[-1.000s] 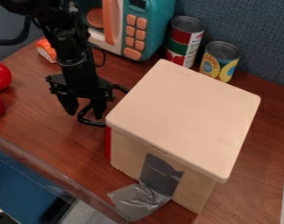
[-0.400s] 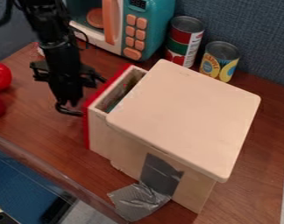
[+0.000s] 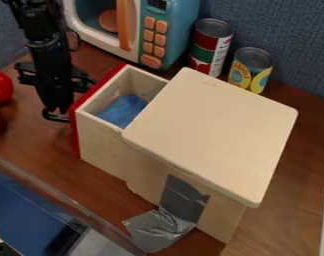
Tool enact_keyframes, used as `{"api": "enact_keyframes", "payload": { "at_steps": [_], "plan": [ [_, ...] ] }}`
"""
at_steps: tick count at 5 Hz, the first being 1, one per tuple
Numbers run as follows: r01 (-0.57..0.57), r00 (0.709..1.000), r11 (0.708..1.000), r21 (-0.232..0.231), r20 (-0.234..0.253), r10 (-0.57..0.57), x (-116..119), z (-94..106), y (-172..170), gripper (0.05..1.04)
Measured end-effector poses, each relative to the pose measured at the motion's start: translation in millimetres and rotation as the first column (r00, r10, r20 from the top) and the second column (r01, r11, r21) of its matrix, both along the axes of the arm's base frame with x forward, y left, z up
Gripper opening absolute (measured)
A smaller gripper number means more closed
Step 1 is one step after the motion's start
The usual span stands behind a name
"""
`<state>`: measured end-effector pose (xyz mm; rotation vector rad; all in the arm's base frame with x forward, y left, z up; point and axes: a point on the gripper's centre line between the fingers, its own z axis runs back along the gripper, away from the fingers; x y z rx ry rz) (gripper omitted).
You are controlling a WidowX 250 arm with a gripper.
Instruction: Open the drawer
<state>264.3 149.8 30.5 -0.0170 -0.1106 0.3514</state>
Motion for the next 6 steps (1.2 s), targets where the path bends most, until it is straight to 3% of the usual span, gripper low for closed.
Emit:
{"api": "enact_keyframes", "payload": {
  "at_steps": [1,2,3,4,5,6],
  "plan": [
    [-0.004,1.0,1.0,0.014,-0.01,0.004,-1.1,0.2,2.0,0.192],
    [-0.012,1.0,1.0,0.019,-0.016,0.012,-1.0,0.2,7.8,0.252],
    [-0.08,0.997,0.997,0.019,-0.012,0.081,-0.6,1.6,16.9,0.524],
    [-0.072,0.997,0.997,0.016,-0.022,0.072,-1.7,1.5,15.9,0.834],
    [-0.053,0.998,0.999,-0.006,-0.022,0.053,-2.1,8.2,9.6,1.01],
    [-0.031,0.997,0.998,-0.055,0.068,0.034,1.5,48.1,-4.9,1.007]
  ]
}}
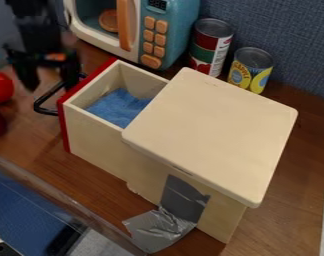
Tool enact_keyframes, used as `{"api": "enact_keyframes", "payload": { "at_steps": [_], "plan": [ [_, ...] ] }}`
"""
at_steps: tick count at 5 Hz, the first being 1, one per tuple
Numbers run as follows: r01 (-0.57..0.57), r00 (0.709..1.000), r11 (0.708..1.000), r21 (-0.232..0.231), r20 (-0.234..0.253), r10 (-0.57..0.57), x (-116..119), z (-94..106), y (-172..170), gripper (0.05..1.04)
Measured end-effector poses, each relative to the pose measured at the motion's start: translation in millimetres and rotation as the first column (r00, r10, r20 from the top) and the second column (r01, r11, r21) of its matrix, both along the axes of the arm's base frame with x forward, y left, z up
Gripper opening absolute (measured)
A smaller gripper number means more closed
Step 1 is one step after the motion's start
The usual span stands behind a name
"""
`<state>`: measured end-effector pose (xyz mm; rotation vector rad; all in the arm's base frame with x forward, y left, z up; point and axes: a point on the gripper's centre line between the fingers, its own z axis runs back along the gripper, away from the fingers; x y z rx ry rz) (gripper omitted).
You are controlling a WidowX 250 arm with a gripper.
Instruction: Open the drawer
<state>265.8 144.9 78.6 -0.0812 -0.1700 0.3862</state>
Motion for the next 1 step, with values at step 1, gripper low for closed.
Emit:
{"api": "enact_keyframes", "payload": {
  "at_steps": [1],
  "plan": [
    [-0.022,1.0,0.996,-0.084,0.006,0.023,-1.9,38.8,4.0,1.001]
  ]
}}
